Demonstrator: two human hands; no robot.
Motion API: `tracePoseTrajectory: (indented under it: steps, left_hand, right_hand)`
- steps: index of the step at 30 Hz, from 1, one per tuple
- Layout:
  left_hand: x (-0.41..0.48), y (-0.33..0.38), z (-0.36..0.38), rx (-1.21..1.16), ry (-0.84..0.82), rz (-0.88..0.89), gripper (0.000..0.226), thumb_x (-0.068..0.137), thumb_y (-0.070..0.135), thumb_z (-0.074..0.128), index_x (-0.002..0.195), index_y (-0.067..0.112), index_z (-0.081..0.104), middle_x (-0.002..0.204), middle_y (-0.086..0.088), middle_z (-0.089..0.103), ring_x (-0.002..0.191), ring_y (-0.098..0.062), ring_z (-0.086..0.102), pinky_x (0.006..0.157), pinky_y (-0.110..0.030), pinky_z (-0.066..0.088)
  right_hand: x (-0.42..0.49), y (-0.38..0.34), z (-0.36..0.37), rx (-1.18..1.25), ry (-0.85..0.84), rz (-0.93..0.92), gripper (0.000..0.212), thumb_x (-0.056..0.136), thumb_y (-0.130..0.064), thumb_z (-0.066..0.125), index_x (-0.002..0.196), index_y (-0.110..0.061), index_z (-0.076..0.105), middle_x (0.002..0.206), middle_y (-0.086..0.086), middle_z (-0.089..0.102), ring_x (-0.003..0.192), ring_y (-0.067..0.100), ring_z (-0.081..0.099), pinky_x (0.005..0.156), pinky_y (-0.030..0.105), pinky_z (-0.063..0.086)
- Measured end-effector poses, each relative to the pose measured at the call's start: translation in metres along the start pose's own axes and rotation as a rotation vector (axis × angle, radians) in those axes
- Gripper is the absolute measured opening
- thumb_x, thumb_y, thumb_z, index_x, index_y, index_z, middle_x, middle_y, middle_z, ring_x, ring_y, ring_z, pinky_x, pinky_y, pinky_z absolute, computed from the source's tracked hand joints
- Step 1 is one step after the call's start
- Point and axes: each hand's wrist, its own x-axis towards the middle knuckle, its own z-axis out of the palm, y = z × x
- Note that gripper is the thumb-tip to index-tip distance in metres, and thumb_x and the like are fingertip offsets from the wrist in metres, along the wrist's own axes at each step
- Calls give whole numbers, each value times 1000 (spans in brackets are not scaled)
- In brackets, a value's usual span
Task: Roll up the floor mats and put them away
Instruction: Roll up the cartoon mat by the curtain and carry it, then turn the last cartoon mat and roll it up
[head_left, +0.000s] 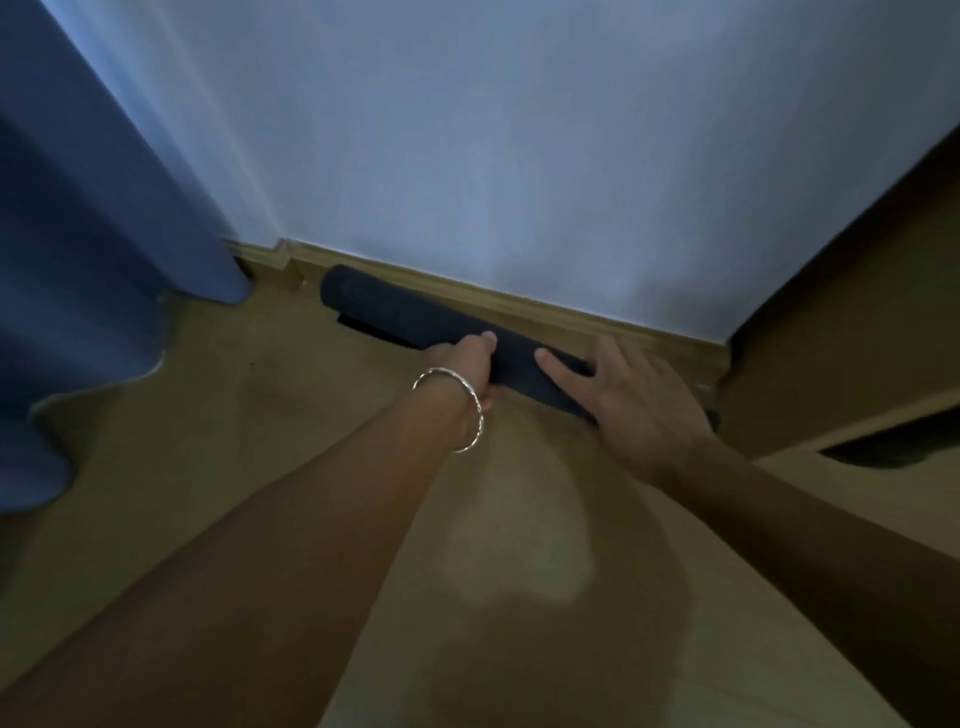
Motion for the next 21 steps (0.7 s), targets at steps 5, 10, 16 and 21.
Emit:
tracePoseTrajectory:
  steps: [5, 10, 16, 21]
  left_hand:
    - [36, 4, 24, 108, -59, -33, 25, 94, 30, 54, 106, 9, 48, 98, -12, 62, 62, -19, 59, 53, -24, 44]
    - [49, 0, 24, 437, -116, -79, 45, 98, 40, 40, 123, 5, 50, 107, -14, 61, 65, -27, 59, 41, -19, 46]
    - [33, -11, -1, 948, -40, 194, 44, 104, 27, 27, 136, 3, 44, 135, -22, 49, 123, -37, 48, 102, -39, 38]
    - [-64, -70, -51, 1304, -122, 280, 38, 99, 35, 34, 119, 9, 55, 122, -20, 58, 112, -37, 54, 93, -37, 43]
  right_hand:
    - [29, 32, 24, -63, -66, 48, 67, 102, -20, 35, 150, -35, -9, 117, 8, 34, 106, 25, 37, 77, 34, 29]
    - [30, 31, 40, -50, -164, 166, 69, 101, -13, 33, 151, -35, -9, 120, 10, 35, 109, 26, 40, 77, 32, 34]
    - [13, 5, 40, 63, -215, 269, 70, 99, -25, 38, 152, -28, -7, 132, 14, 32, 117, 30, 38, 87, 39, 42]
    - [-78, -55, 0, 239, -416, 248, 66, 95, -29, 47, 151, -25, 12, 145, 12, 28, 128, 31, 37, 95, 40, 41]
